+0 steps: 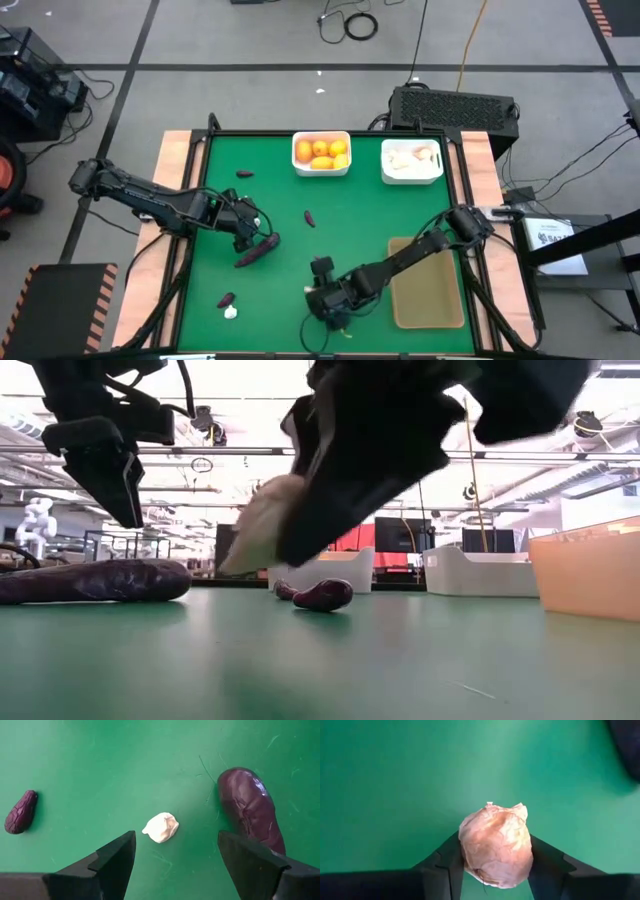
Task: Sort produce into baskets
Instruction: Put the garlic into the right white bin
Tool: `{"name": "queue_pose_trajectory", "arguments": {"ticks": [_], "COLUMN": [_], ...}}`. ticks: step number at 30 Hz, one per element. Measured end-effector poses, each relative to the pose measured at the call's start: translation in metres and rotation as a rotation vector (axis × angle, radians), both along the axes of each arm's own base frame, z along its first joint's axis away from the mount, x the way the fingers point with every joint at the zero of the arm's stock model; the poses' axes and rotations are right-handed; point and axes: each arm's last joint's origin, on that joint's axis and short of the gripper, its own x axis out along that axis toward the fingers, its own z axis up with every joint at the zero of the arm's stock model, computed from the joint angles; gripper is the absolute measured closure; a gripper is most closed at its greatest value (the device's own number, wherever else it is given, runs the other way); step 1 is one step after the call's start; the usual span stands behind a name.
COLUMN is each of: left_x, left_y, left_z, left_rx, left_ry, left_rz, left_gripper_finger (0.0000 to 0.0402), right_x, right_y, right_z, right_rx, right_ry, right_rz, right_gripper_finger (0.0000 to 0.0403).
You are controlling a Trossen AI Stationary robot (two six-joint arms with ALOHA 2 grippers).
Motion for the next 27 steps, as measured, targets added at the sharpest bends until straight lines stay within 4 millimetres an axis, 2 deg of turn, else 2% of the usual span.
{"name": "queue_pose_trajectory", "arguments": {"ticks": [3,6,9,13,17,21,24,27], "left_x": [-0.001,-0.001,-0.001,-0.001,-0.001,0.000,0.000,0.000], "left_y": [0.000,0.000,0.000,0.001,0.001,0.001,0.001,0.001], "left_z": [0.000,0.000,0.000,0.000,0.000,0.000,0.000,0.000], "left_rx": [0.002,0.008,0.012,0.023,0.039,0.038,0.031,0.031], "left_ry": [0.006,0.005,0.004,0.001,-0.002,-0.008,-0.012,-0.012], "left_rz": [0.002,0.005,0.007,0.012,0.017,0.035,0.048,0.048], "left_gripper_finger": [0.0112,0.0112,0.0112,0.0112,0.0112,0.0112,0.0112,0.0112], "right_x": [0.003,0.001,-0.007,-0.027,-0.058,-0.106,-0.147,-0.182], "right_y": [-0.013,-0.036,-0.072,-0.131,-0.198,-0.257,-0.287,-0.308], "right_z": [0.018,0.039,0.064,0.093,0.108,0.110,0.103,0.094], "right_rx": [-0.059,-0.107,-0.140,-0.163,-0.165,-0.147,-0.130,-0.124], "right_ry": [0.053,0.088,0.127,0.182,0.212,0.261,0.300,0.329], "right_rz": [0.026,0.044,0.017,-0.074,-0.209,-0.387,-0.506,-0.592], "right_gripper_finger": [0.0243,0.0242,0.0242,0.0242,0.0242,0.0242,0.0241,0.0241]}}
